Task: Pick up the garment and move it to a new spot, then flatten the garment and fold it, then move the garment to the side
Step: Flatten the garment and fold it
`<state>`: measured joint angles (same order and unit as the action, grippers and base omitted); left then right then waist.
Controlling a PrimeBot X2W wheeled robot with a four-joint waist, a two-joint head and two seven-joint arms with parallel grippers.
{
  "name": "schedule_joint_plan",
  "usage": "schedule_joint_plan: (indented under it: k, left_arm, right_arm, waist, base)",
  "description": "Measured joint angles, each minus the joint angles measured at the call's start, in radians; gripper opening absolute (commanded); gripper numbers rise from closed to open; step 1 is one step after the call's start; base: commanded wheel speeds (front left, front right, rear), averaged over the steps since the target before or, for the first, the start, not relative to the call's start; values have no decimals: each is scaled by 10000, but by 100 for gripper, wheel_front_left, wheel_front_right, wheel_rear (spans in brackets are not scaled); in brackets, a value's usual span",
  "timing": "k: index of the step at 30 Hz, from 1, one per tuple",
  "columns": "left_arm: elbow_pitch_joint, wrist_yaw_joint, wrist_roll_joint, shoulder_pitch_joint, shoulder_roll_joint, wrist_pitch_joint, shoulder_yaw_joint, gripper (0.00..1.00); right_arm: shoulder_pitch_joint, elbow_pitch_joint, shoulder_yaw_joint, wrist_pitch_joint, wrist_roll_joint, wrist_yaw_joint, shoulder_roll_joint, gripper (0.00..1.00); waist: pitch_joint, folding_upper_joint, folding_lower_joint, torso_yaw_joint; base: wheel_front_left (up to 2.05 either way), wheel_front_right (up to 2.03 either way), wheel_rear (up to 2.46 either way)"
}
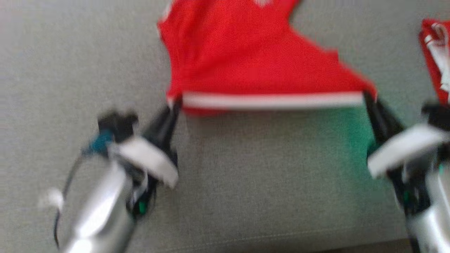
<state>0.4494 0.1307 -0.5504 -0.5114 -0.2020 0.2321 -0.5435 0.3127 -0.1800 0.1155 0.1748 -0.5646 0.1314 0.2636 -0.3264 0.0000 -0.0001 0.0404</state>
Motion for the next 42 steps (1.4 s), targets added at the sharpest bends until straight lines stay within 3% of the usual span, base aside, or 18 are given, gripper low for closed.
schedule_joint_plan:
  k: [5,10,14,19,22,27,34,42]
  left_arm:
    - [-1916,-723,-337,3162,-309,-182,-311,0]
    - [-4048,-1572,-675,5890,-600,-656,-650,0]
    - [-5325,-1965,-907,6598,-742,-1114,-692,0]
    - [-6251,-2113,-1131,5792,-700,-1929,-671,0]
    - [-6650,-2117,-1327,5227,-612,-2535,-725,0]
    - [-6859,-2464,-1795,4199,167,-3074,-621,0]
    - [-5645,-2913,-1990,2376,1049,-3127,-140,0]
    - [-3728,-2811,-2293,805,1490,-2786,-247,0]
  right_arm:
    - [-3352,1764,-711,878,94,2,-199,0]
    - [-6666,3910,-1822,1902,307,0,-926,0]
    - [-7475,5064,-2476,2502,341,0,-1338,0]
    - [-5558,5325,-2604,3444,631,0,-1174,0]
    - [-4210,5131,-2309,4004,834,2,-575,0]
    - [-2054,4324,-2184,4859,671,0,-121,0]
    - [1015,2500,-2130,5983,627,0,378,0]
    - [3272,525,-1722,6498,821,0,685,0]
  waist:
    - [1114,0,0,-50]
    - [1864,0,-1,-198]
    - [1845,0,-1,-401]
    - [1465,0,-1,-694]
    - [1248,0,0,-912]
    - [736,0,0,-1342]
    - [-225,0,2,-1947]
    - [-1192,0,3,-2681]
  base:
    - [0,0,0]
    - [0,0,0]
    - [0,0,0]
    - [0,0,0]
    - [0,0,0]
    - [0,0,0]
    - [0,0,0]
    - [0,0,0]
